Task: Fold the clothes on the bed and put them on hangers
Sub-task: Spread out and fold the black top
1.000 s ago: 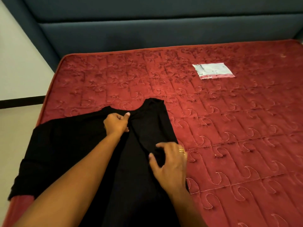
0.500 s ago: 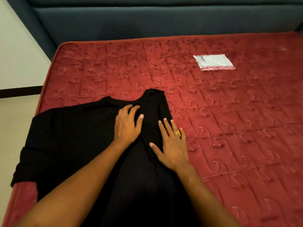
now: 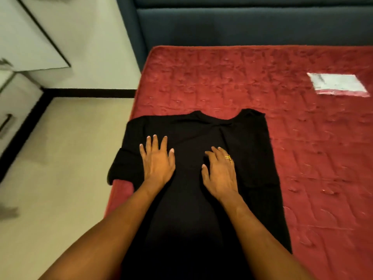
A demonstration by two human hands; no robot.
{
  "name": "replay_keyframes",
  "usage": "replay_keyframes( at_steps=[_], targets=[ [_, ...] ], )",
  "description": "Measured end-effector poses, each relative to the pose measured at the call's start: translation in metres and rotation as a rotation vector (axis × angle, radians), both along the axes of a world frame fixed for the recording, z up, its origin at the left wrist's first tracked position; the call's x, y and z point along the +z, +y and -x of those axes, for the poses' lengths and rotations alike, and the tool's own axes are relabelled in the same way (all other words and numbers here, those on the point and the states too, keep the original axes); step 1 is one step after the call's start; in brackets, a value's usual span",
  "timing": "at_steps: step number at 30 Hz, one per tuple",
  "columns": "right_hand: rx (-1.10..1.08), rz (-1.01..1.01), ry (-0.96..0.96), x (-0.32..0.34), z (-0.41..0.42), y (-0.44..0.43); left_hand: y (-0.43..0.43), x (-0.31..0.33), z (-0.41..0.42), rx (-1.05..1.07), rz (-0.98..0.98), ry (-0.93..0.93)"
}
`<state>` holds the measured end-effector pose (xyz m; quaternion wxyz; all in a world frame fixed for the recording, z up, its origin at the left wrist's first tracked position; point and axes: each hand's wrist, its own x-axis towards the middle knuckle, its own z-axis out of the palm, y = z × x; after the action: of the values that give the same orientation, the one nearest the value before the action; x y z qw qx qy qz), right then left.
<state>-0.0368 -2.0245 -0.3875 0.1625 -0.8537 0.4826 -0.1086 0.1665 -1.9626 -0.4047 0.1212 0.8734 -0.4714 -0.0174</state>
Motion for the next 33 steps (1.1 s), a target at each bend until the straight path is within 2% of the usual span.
replay_keyframes(
  at_steps=[3, 7, 12, 13, 15, 16, 18, 19, 20, 23, 27, 31, 33],
  targets=[
    [0.095, -0.021, -0.089, 0.007, -0.055, 0.021, 0.052, -0.001, -0.049, 0.167, 0.032, 0.111],
    [0.218, -0.109, -0.173, 0.007, -0.115, 0.053, 0.102, -0.007, -0.073, 0.056, 0.075, 0.221],
    [0.390, -0.201, 0.013, -0.007, -0.154, 0.088, 0.126, -0.004, -0.072, 0.175, 0.029, 0.440],
    [0.393, -0.223, 0.007, -0.008, -0.156, 0.087, 0.123, -0.004, -0.075, 0.274, 0.030, 0.503],
    [0.384, -0.315, -0.049, -0.010, -0.155, 0.080, 0.113, -0.009, -0.088, 0.659, 0.060, 0.768],
    [0.371, -0.368, -0.092, -0.010, -0.153, 0.076, 0.109, -0.011, -0.097, 0.830, 0.086, 0.999],
    [0.315, -0.488, -0.208, -0.010, -0.151, 0.071, 0.109, -0.006, -0.112, 0.973, 0.165, 1.507],
    [0.267, -0.556, -0.276, -0.008, -0.151, 0.071, 0.111, 0.000, -0.116, 0.961, 0.203, 1.615],
    [0.212, -0.617, -0.339, -0.007, -0.152, 0.070, 0.111, 0.007, -0.120, 0.954, 0.254, 1.633],
    [0.034, -0.770, -0.499, -0.008, -0.154, 0.066, 0.106, 0.011, -0.132, 0.965, 0.435, 1.534],
    [-0.193, -0.883, -0.687, -0.010, -0.156, 0.048, 0.078, 0.025, -0.135, 0.822, 0.660, 1.209],
    [-0.389, -0.926, -0.857, -0.004, -0.145, 0.020, 0.031, 0.062, -0.109, 0.443, 0.628, 0.804],
    [-0.499, -0.945, -0.951, -0.001, -0.136, 0.004, 0.006, 0.073, -0.081, 0.122, 0.574, 0.750]
  ],
)
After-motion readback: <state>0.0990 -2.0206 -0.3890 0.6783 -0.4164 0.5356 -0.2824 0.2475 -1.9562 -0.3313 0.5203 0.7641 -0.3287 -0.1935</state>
